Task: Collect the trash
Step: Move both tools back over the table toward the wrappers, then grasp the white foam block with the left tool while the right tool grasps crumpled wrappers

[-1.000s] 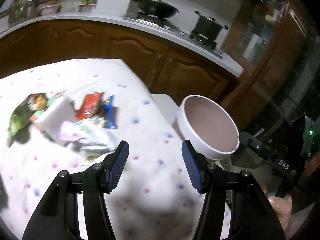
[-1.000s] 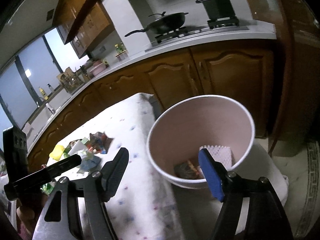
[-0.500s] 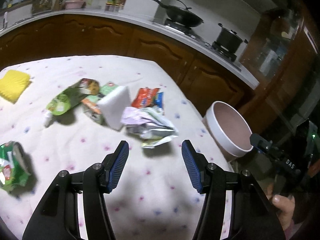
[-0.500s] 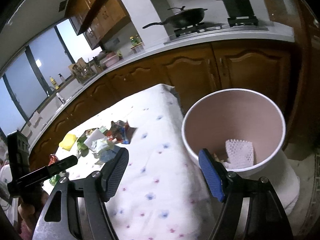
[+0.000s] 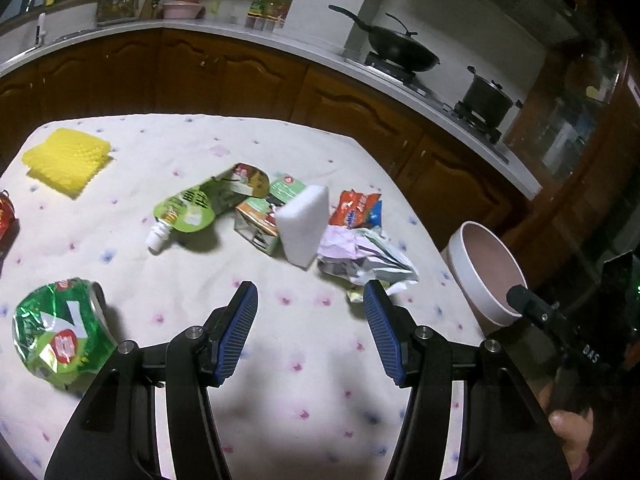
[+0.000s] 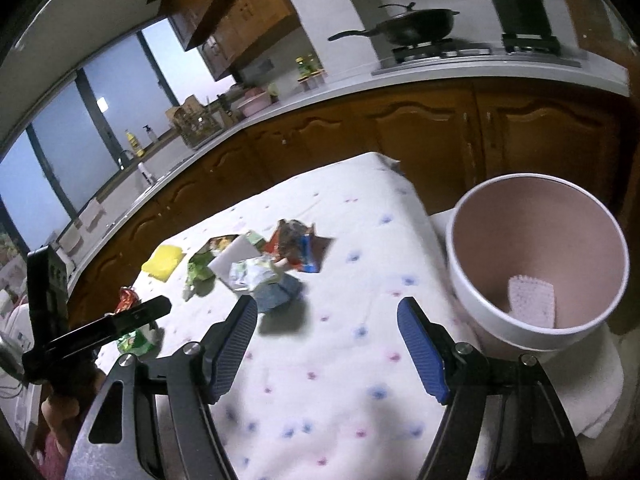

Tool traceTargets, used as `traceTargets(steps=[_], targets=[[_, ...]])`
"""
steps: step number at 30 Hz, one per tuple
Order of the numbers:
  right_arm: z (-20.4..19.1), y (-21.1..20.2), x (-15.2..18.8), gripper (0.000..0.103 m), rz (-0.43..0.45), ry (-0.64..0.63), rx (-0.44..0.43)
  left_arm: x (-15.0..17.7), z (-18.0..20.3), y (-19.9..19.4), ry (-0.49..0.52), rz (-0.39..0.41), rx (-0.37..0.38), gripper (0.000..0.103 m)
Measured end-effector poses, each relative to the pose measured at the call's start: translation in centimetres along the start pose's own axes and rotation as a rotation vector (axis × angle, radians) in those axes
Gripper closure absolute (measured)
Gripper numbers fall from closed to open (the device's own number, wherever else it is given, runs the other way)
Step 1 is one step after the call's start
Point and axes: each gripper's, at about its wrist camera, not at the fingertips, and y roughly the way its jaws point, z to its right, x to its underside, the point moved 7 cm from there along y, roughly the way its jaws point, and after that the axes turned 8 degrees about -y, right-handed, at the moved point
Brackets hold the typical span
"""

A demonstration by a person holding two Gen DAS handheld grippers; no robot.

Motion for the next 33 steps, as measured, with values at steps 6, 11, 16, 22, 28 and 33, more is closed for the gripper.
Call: traceTargets(steps=[6, 11, 16, 22, 28, 33], targets=[[-2.4, 1.3, -0.4, 0.029, -0.008, -0.036, -0.033, -0.8, -1.0, 0.2, 0.007, 0.003, -0.025, 0.047], [-3.9, 2.9, -0.8, 0.029, -0.024, -0.054, -0.065, -1.3, -1.5, 0.9, 0.017, -0.009, -0.036, 0.047], [-4.9, 4.7, -1.1, 0.029, -0.043, -0.068, -0.082, -2.3, -1.5, 1.7, 0.035, -0.009, -0.037, 0.047], [-5.4, 7.1, -1.2, 0.035, -0.080, -0.076, -0.098, -3.4, -0.9, 3.4, 0.070, -0.021, -0.035, 0.047], [-4.7, 9.7, -0.7, 0.051, -0.133, -0.048, -0.111, -4.0, -0.1, 5.4, 0.116, -0.042, -0.040, 0.047], [-4.6, 10.7, -0.2, 0.080, -0.160, -0.031, -0.160, -4.4, 0.3, 7.3, 0.138, -0.063, -0.044, 0.048]])
